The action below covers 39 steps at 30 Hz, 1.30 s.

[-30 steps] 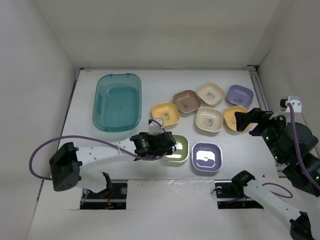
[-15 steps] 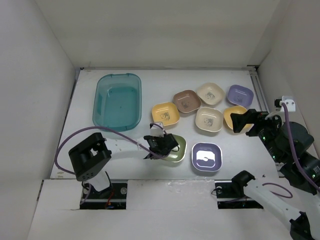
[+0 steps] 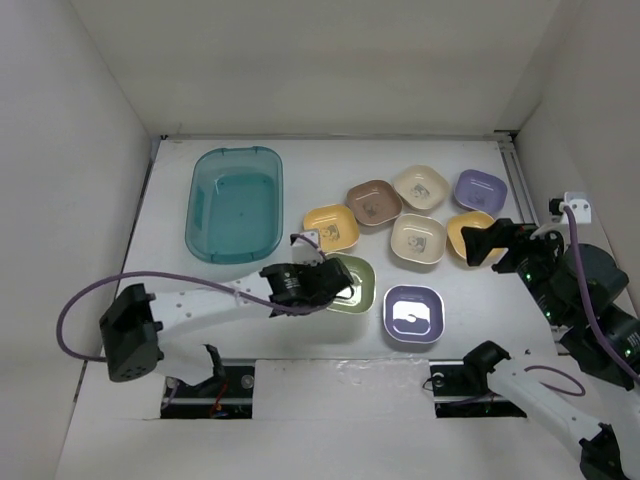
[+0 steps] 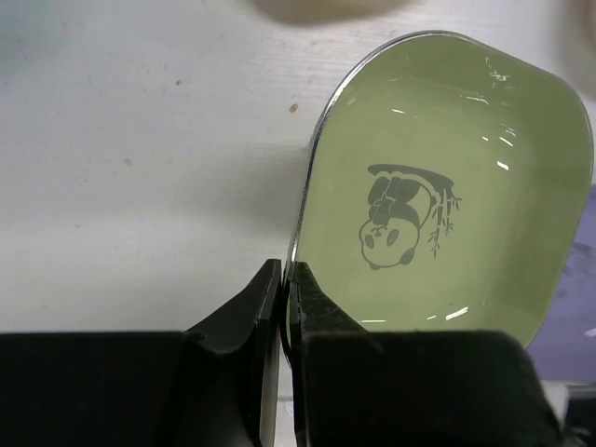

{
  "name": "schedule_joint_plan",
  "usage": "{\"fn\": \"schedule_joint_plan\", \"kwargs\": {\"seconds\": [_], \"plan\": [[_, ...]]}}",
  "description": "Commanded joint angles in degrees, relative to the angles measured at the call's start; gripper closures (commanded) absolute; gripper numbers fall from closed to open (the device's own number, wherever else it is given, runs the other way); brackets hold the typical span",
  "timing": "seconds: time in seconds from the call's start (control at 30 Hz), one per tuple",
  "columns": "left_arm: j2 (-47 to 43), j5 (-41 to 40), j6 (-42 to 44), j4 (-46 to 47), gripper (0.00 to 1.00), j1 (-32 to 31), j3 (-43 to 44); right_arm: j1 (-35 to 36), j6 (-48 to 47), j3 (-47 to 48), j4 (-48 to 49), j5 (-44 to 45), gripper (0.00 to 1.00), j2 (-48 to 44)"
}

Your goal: Place the plates into the plastic bin on the countertop

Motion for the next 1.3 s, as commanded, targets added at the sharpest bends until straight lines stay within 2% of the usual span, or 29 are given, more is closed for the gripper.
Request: {"fn": "schedule_joint_plan", "kwargs": {"seconds": [0.0,0.03,0.1,0.17,0.2,0.27,0.3,0.4,0.43,0.57,0.67,0.8,1.0,1.13,1.2,1.23,1.27], "plan": [[-6.61,-4.58,1.51,-6.23,1.00,-0.43,6.92,0.42,-0.89,1.04,1.94,0.03,0.00,0.53],[-7.66,-6.07,2.74,-7.02,1.00,-0.43,8.76,0.42,-0.89,1.04,2.46,0.03,0.00,1.06],[-8.38,-7.23,6.34,-6.41,1.00,5.34,14.37,0.42,-0.89,1.04,3.78,-1.19,0.00,1.06],[-8.38,-4.43,16.43,-1.60,1.00,11.49,16.33,0.42,-0.89,0.52,5.54,-1.98,0.00,1.76],[-8.38,-2.76,19.51,1.21,1.00,18.48,17.12,0.42,-0.89,-0.27,6.24,-2.86,0.00,1.76],[-6.72,0.75,24.44,6.77,1.00,25.81,18.26,0.42,-0.89,-0.81,8.60,-3.65,0.00,3.08],[-5.14,5.82,24.46,6.78,1.00,33.33,20.53,0.42,-0.89,-1.68,9.32,-4.79,0.00,3.61],[-3.21,11.21,26.21,11.33,1.00,41.82,21.79,0.42,-0.37,-3.00,10.99,-6.38,0.00,5.89],[-2.15,12.62,27.09,11.87,1.00,47.15,23.53,0.42,-0.37,-3.70,11.86,-7.51,0.00,6.42],[4.53,16.06,29.21,11.87,1.00,58.53,25.48,0.42,-0.37,-5.54,13.02,-8.93,0.00,7.21],[7.00,21.59,29.39,14.50,1.00,63.62,22.86,0.42,-0.37,-7.12,14.41,-8.93,0.00,7.21],[11.21,17.04,26.05,15.31,1.00,64.78,21.44,0.42,-0.37,-7.13,14.42,-8.93,0.00,7.21],[18.07,21.59,26.04,17.40,1.00,64.79,22.50,0.42,-0.37,-7.66,14.42,-9.63,0.00,6.07],[20.88,20.20,24.64,15.92,1.00,64.79,22.49,0.42,-0.37,-7.66,13.89,-9.11,0.00,5.54],[21.42,20.20,23.94,14.52,0.96,64.79,23.02,0.42,-0.37,-7.66,13.89,-9.11,0.00,5.54],[22.03,20.20,23.94,14.51,0.86,64.79,23.02,0.42,-0.37,-7.66,13.89,-9.11,0.00,5.54],[22.03,20.20,23.94,15.03,0.83,64.79,23.02,0.42,-0.37,-7.66,13.89,-9.11,0.00,5.02]]}}
